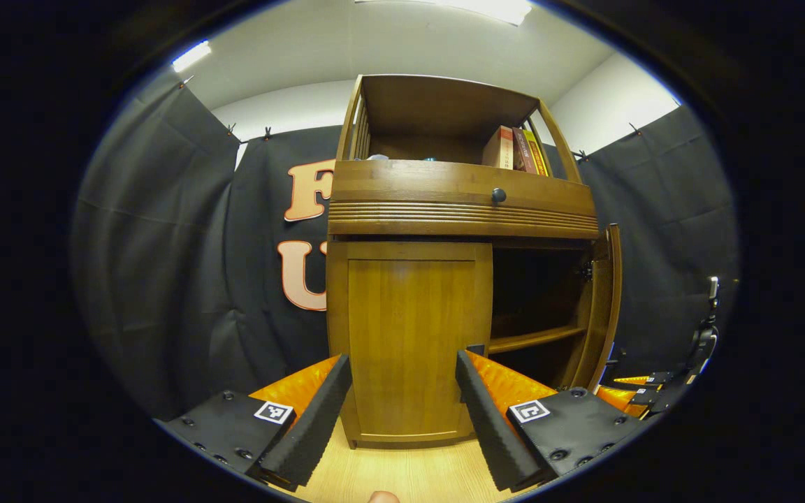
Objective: Open the right door of the double-door shoe cabinet with the right hand, and open the left door with the left hand.
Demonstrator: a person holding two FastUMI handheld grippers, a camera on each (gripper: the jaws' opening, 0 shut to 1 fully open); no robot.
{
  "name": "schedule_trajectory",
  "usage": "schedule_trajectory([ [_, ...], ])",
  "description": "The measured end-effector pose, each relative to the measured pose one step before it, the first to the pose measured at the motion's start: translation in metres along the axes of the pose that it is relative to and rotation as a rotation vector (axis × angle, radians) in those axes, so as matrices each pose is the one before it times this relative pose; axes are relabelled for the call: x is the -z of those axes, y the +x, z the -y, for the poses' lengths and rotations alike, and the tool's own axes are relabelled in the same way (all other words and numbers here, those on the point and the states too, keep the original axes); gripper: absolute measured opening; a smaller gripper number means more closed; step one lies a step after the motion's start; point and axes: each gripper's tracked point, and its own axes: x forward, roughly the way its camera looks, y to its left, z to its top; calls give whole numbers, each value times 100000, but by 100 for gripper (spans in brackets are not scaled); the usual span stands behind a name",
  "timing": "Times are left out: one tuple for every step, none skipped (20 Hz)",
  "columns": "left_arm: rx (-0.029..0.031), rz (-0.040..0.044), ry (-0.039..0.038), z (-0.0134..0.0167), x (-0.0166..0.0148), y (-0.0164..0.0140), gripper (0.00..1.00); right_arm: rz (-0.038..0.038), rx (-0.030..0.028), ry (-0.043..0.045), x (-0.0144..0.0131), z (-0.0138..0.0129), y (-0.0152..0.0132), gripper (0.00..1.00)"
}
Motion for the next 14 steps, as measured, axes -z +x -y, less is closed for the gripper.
schedule_trajectory([
  [524,1,-19,390,8,41,95,199,770,-452,-349,142,-697,28],
  [529,-33,-24,290,-31,45,95,-117,1021,-421,1,555,-555,25],
  [545,-141,-57,315,113,-122,95,67,968,-519,70,580,-389,23],
  [391,-106,-28,246,-45,41,95,-54,840,-508,-14,488,-410,20],
  [358,-100,89,304,101,146,95,-126,925,-146,-41,484,-452,19],
  [382,-17,93,295,-20,115,95,-28,835,-19,28,463,-388,18],
  [451,-132,54,314,137,65,95,-24,707,-52,-26,437,-305,17],
  [435,-224,-48,349,116,118,95,111,688,-172,-9,407,-236,16],
  [503,-324,-19,258,83,198,95,93,701,-40,377,669,2,16],
  [409,-365,107,382,73,157,95,43,761,-3,-38,456,-349,14],
  [305,-358,260,241,148,257,95,248,869,-58,-17,541,-306,18],
  [23,-169,213,226,122,189,95,164,820,-141,36,551,-220,12],
  [356,-19,253,266,-6,128,95,117,1003,-587,-6,672,-194,12],
  [329,34,210,318,82,184,95,48,1254,-746,-20,610,-213,10],
])
